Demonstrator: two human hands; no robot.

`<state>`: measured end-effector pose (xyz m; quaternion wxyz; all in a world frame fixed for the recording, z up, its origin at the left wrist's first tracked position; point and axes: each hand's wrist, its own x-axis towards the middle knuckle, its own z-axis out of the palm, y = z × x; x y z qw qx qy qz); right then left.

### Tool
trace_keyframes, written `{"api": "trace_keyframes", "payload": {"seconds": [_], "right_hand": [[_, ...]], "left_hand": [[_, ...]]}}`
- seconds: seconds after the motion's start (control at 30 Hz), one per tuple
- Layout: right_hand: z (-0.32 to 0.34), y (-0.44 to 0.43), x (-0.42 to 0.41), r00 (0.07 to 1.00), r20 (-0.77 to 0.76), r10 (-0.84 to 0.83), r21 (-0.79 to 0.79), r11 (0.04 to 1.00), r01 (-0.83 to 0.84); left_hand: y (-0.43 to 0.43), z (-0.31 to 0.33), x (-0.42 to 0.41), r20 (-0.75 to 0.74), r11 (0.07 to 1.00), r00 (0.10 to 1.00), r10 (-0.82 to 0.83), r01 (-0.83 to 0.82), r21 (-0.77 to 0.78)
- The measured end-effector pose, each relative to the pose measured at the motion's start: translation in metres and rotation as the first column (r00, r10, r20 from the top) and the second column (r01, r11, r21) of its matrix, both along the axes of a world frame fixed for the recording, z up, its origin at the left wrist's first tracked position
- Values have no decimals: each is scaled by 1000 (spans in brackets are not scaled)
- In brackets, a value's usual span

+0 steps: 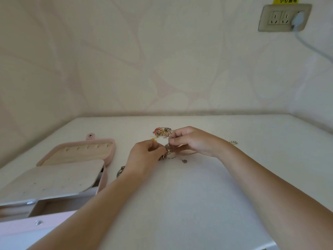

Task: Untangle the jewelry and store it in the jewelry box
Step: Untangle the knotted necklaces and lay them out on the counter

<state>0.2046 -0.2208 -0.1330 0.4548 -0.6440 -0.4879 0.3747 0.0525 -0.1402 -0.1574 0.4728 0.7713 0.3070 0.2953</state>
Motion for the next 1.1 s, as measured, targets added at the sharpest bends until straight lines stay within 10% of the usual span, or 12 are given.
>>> {"api": "trace_keyframes", "payload": {"seconds": [0.33,0.5,1.1], "right_hand": [[0,5,-11,967,244,-70,148,988,34],[-2,6,-9,987,-162,-10,214,976,45],[3,10,-11,748,-663,36,222,963,150]], "left_hand": [[-2,6,1,472,803,882,-18,293,-518],[-1,3,1,397,843,913,-96,287,-456],[0,-1,2,318,879,932,-173,292,-377]]}}
